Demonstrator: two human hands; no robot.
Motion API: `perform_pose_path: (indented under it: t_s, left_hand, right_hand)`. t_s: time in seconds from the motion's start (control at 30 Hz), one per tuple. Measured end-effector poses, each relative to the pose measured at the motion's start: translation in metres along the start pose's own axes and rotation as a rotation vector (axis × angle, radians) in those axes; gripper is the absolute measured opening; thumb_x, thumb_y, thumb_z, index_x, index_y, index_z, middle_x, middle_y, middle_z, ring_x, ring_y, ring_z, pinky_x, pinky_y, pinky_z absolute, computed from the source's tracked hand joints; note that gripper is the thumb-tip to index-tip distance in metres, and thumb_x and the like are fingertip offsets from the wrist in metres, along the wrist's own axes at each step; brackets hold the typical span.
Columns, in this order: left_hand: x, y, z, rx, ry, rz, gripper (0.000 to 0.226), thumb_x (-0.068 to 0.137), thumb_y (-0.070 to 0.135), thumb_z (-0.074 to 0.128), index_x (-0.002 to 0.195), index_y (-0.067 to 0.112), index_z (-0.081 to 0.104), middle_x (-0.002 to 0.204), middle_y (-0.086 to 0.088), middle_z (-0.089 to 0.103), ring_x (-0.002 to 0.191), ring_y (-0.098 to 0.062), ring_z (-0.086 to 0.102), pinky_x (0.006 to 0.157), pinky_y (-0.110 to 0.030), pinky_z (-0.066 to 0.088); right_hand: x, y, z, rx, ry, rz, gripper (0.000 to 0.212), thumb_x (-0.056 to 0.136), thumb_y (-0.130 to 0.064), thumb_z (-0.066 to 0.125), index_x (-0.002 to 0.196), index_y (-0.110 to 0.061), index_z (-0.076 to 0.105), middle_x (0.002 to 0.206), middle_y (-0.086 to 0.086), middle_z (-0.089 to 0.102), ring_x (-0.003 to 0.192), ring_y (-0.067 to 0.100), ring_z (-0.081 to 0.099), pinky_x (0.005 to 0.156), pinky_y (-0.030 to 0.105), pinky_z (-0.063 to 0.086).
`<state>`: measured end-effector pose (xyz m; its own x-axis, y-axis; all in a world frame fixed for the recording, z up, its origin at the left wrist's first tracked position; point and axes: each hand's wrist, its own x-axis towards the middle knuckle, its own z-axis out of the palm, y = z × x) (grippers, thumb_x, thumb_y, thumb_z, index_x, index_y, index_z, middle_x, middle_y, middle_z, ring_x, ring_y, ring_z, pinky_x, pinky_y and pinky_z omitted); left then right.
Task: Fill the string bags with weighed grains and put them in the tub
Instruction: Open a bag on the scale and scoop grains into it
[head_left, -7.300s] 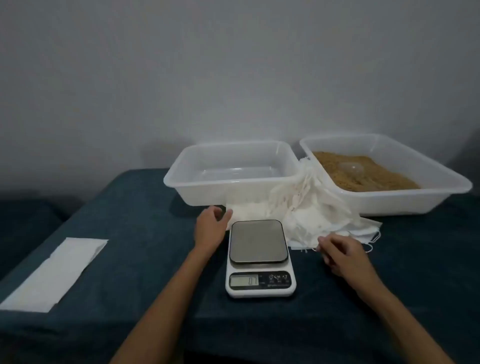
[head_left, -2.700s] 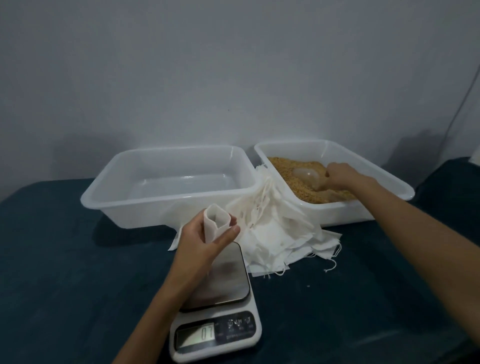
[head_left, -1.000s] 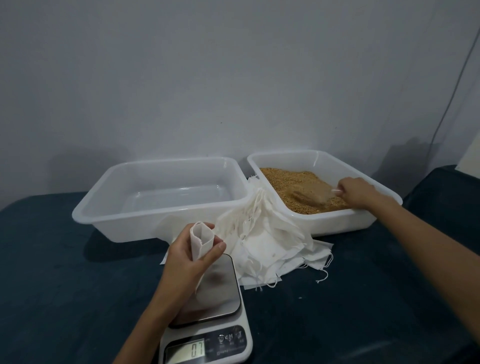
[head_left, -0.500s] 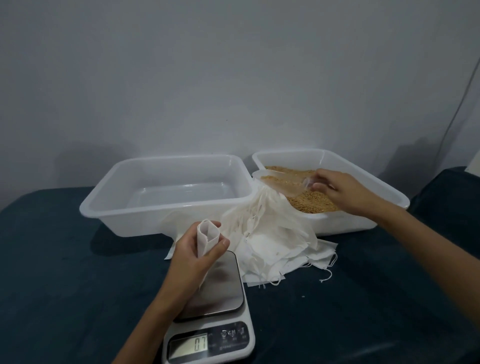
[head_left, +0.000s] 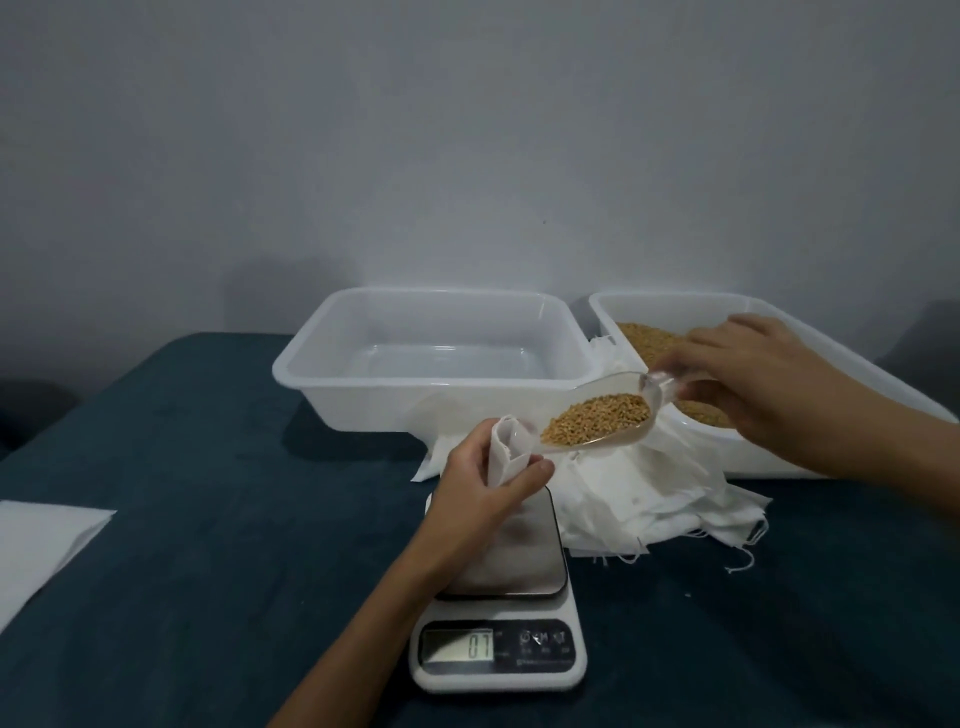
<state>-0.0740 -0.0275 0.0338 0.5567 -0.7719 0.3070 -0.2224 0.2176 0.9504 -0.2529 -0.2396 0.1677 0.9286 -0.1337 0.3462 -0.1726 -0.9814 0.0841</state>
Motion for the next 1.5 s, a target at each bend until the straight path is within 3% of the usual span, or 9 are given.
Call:
perform_pose_path:
  t_s: [0.13,0.3,0.57,0.77,0.93,1.07,1.17,1.33,1.5]
  left_hand:
    - [0.0,0.001,0.0,-0.004,0.0,-0.007,0.032,0.095,0.04,0.074,0.125,0.033,0.064,0.119,0.005,0.074,0.11,-0.015,0.071,0.086,-0.028,0.058]
    - [0.001,-0.002,0.001,0.007,0.024,-0.015,0.033,0.093,0.041,0.074,0.123,0.031,0.064,0.117,0.004,0.074,0.109,-0.019,0.071,0.088,-0.034,0.061]
    - [0.004,-0.005,0.001,0.06,0.062,-0.045,0.048,0.088,0.05,0.074,0.13,0.029,0.063,0.129,0.01,0.07,0.126,-0.015,0.062,0.11,-0.05,0.048]
    - [0.003,-0.003,0.001,0.043,0.054,-0.029,0.029,0.092,0.043,0.073,0.118,0.033,0.066,0.118,0.011,0.074,0.115,-0.012,0.067,0.105,-0.045,0.052]
    - [0.003,-0.003,0.0,0.022,0.067,-0.045,0.033,0.091,0.045,0.073,0.12,0.031,0.066,0.116,0.008,0.075,0.111,-0.014,0.069,0.101,-0.04,0.054]
    - [0.003,-0.002,0.0,0.013,0.081,-0.049,0.029,0.091,0.044,0.074,0.117,0.036,0.065,0.117,0.011,0.075,0.11,-0.01,0.07,0.093,-0.027,0.055]
    - [0.003,-0.002,0.0,0.002,0.084,-0.066,0.036,0.09,0.048,0.074,0.121,0.033,0.065,0.118,0.008,0.075,0.109,-0.015,0.071,0.092,-0.032,0.059]
    - [0.002,0.0,0.0,-0.011,0.097,-0.064,0.033,0.089,0.051,0.072,0.118,0.037,0.067,0.112,0.01,0.076,0.106,-0.014,0.073,0.086,-0.025,0.058]
    - [0.004,-0.001,0.003,-0.04,0.115,-0.065,0.03,0.087,0.044,0.072,0.11,0.023,0.071,0.114,0.019,0.072,0.102,-0.014,0.073,0.077,-0.02,0.056]
  right_hand:
    - [0.003,-0.009,-0.009,-0.16,0.06,-0.069,0.026,0.087,-0.016,0.067,0.112,-0.022,0.073,0.099,-0.004,0.068,0.091,0.027,0.065,0.105,0.055,0.038]
    - [0.009,-0.011,-0.014,-0.267,0.089,-0.119,0.031,0.088,-0.025,0.056,0.114,-0.024,0.072,0.096,-0.003,0.069,0.086,0.028,0.066,0.099,0.051,0.04]
    - [0.022,-0.016,-0.012,-0.365,0.156,-0.229,0.024,0.088,-0.025,0.062,0.111,-0.024,0.071,0.093,-0.003,0.068,0.086,0.027,0.065,0.098,0.049,0.038]
    - [0.026,-0.016,-0.009,-0.381,0.181,-0.259,0.023,0.087,-0.022,0.069,0.11,-0.025,0.07,0.092,-0.004,0.067,0.085,0.026,0.064,0.098,0.049,0.04]
    - [0.027,-0.015,-0.007,-0.391,0.176,-0.257,0.023,0.088,-0.023,0.068,0.11,-0.025,0.07,0.093,-0.004,0.067,0.085,0.027,0.064,0.097,0.049,0.039]
    - [0.029,-0.014,-0.006,-0.406,0.184,-0.265,0.021,0.089,-0.023,0.067,0.109,-0.025,0.07,0.092,-0.004,0.067,0.085,0.027,0.064,0.097,0.048,0.038]
    - [0.031,-0.014,-0.008,-0.416,0.187,-0.264,0.021,0.088,-0.023,0.067,0.109,-0.024,0.07,0.093,-0.003,0.067,0.086,0.027,0.063,0.098,0.049,0.038]
    - [0.032,-0.015,-0.013,-0.421,0.197,-0.284,0.022,0.088,-0.022,0.065,0.109,-0.021,0.071,0.094,-0.001,0.067,0.087,0.029,0.063,0.097,0.051,0.039]
    - [0.034,-0.018,-0.015,-0.428,0.205,-0.305,0.024,0.087,-0.019,0.068,0.11,-0.022,0.071,0.097,0.0,0.068,0.088,0.029,0.063,0.1,0.052,0.037]
